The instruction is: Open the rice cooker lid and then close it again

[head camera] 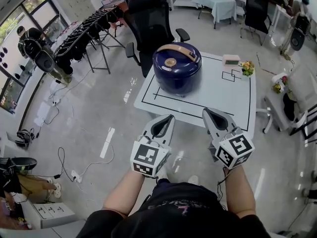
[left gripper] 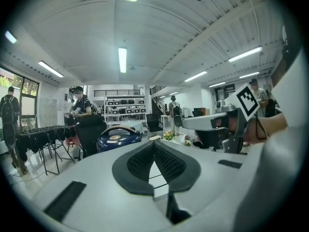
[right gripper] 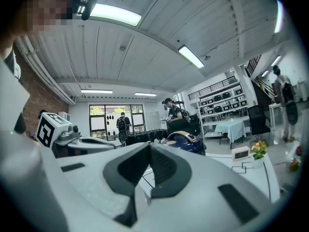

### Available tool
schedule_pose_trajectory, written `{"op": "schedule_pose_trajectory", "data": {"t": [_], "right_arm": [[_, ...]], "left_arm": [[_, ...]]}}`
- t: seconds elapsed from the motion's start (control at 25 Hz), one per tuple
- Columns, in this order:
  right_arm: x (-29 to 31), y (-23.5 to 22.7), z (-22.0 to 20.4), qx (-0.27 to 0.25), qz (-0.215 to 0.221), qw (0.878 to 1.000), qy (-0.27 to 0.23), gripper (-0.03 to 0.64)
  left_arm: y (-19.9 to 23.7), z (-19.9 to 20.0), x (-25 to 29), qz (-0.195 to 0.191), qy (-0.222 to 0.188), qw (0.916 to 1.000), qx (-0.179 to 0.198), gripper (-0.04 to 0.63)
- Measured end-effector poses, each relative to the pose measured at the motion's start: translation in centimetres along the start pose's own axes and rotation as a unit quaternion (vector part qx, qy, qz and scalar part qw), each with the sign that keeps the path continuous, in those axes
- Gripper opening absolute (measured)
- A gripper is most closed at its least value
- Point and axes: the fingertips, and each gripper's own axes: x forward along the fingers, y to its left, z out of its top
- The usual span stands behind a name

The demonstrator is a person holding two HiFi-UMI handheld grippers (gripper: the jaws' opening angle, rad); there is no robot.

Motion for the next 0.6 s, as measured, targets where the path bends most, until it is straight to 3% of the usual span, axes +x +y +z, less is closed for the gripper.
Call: {"op": "schedule_pose_trajectory", "data": {"t": [0.6], "right_arm": [[-0.75, -0.47, -0.29, -0.002, 0.008, 1.000, 0.002, 0.000]], "left_arm": [[-1.13, -0.02, 0.21, 0.008, -0.004, 1.0000, -0.005, 0.003]]}}
